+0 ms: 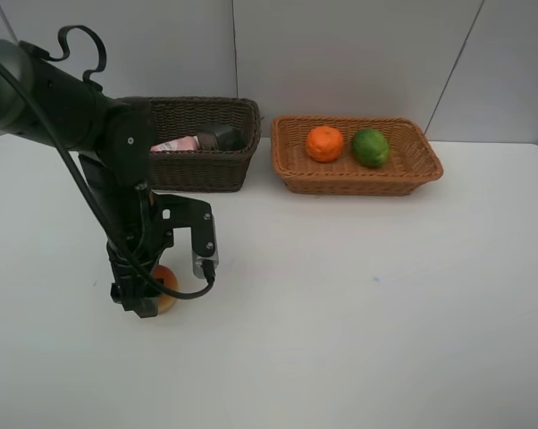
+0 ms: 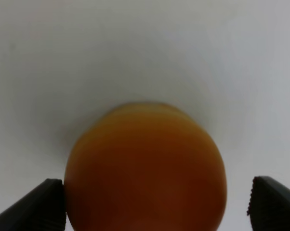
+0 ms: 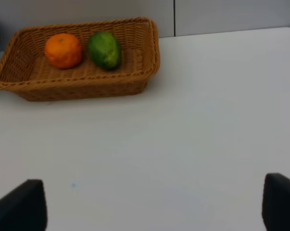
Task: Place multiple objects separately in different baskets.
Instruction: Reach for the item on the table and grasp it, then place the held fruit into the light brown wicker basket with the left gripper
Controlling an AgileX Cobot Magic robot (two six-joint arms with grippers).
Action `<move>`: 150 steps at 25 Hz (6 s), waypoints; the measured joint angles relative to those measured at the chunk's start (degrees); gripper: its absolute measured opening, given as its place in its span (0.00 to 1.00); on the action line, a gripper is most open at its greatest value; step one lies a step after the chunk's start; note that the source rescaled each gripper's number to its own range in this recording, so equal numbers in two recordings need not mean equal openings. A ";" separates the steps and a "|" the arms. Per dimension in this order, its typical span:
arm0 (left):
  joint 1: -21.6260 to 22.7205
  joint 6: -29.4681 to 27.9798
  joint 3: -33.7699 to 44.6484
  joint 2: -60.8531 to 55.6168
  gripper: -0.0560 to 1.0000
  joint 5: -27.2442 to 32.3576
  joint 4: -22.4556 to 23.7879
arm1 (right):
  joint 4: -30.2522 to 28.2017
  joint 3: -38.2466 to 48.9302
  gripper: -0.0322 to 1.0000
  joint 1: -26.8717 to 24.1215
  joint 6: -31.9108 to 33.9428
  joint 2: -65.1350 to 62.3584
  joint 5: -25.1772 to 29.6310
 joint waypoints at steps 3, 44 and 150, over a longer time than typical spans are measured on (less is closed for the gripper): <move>0.00 0.00 0.00 0.63 0.98 -0.23 0.00 | 0.00 0.00 0.96 0.00 0.00 0.00 0.00; 0.00 0.00 0.05 3.70 0.79 -1.75 3.48 | 0.00 0.00 0.96 0.00 0.04 0.00 0.00; -4.56 -43.69 -61.71 32.12 0.86 -25.71 -2.42 | 0.00 0.00 0.96 0.00 0.04 0.00 0.00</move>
